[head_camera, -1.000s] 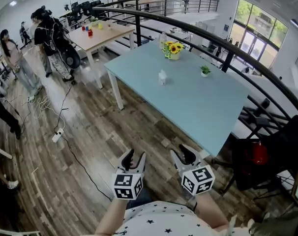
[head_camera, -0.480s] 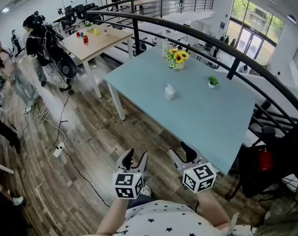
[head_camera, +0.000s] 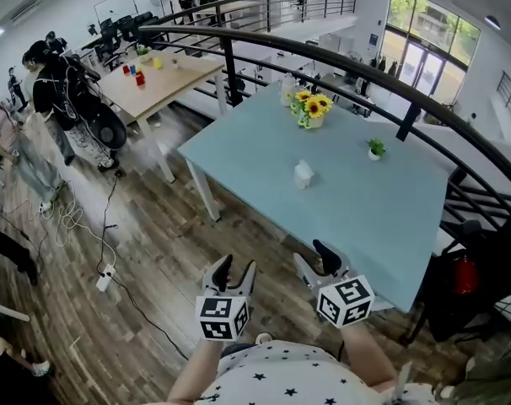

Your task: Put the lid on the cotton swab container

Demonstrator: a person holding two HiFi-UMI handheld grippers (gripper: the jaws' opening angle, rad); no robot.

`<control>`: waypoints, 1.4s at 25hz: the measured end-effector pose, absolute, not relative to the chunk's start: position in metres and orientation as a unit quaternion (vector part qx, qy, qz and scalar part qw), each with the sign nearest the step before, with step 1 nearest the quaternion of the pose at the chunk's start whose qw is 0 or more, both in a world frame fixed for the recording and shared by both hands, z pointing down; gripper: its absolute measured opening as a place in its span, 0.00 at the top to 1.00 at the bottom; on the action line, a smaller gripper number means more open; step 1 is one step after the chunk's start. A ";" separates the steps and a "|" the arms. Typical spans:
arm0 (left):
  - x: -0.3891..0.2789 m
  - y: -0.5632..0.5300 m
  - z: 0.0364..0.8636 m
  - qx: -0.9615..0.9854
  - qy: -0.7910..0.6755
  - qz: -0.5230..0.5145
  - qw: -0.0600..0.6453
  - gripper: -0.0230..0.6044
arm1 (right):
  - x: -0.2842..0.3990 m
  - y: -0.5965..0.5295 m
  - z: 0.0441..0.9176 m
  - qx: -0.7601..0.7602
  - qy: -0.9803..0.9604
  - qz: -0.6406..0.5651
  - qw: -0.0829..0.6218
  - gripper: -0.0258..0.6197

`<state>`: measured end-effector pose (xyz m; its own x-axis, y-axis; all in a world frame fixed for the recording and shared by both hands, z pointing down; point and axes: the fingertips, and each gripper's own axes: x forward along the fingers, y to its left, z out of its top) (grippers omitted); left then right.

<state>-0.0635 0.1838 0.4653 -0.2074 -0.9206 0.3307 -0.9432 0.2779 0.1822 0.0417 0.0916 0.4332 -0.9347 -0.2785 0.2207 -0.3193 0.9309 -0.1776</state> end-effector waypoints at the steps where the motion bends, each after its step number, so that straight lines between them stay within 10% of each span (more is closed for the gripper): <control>1: -0.068 0.181 0.467 0.601 -0.775 0.031 0.190 0.63 | 0.038 0.089 0.434 0.154 -0.978 0.106 0.096 0.65; 35: -0.179 0.003 0.498 0.660 -0.718 0.043 0.215 0.62 | -0.055 -0.083 0.482 0.235 -0.959 0.086 0.135 0.65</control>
<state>-0.1794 0.0035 0.4983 -0.0349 -0.9300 0.3658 -0.9668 0.1241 0.2232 -0.0546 -0.0833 0.4818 -0.8535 -0.4264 0.2994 -0.4730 0.8751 -0.1021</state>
